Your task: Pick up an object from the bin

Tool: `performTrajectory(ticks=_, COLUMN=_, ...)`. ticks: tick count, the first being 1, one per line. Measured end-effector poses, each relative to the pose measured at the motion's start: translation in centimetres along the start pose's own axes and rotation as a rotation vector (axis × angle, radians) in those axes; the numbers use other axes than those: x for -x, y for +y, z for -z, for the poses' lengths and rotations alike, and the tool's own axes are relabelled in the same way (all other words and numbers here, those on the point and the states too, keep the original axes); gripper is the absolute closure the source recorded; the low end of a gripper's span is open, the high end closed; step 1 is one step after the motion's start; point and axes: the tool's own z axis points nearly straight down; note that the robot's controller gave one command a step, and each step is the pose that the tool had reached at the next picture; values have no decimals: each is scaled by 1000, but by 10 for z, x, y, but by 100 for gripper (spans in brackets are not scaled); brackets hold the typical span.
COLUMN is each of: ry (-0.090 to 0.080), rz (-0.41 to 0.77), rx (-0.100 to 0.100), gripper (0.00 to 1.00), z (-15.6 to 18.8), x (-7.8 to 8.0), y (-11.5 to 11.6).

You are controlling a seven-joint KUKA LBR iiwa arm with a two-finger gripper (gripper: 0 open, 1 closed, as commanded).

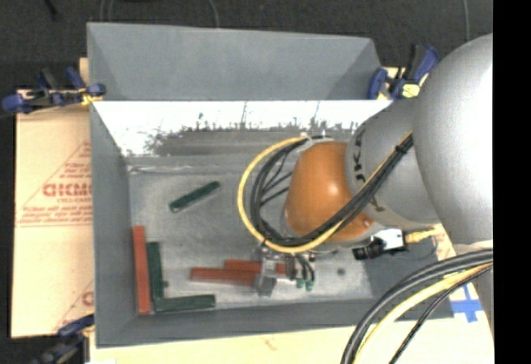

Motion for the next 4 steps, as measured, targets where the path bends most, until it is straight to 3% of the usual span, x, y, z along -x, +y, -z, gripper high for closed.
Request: performTrajectory(ticks=4, ry=3, rz=2, rx=0, gripper=100, z=11, x=0, y=0)
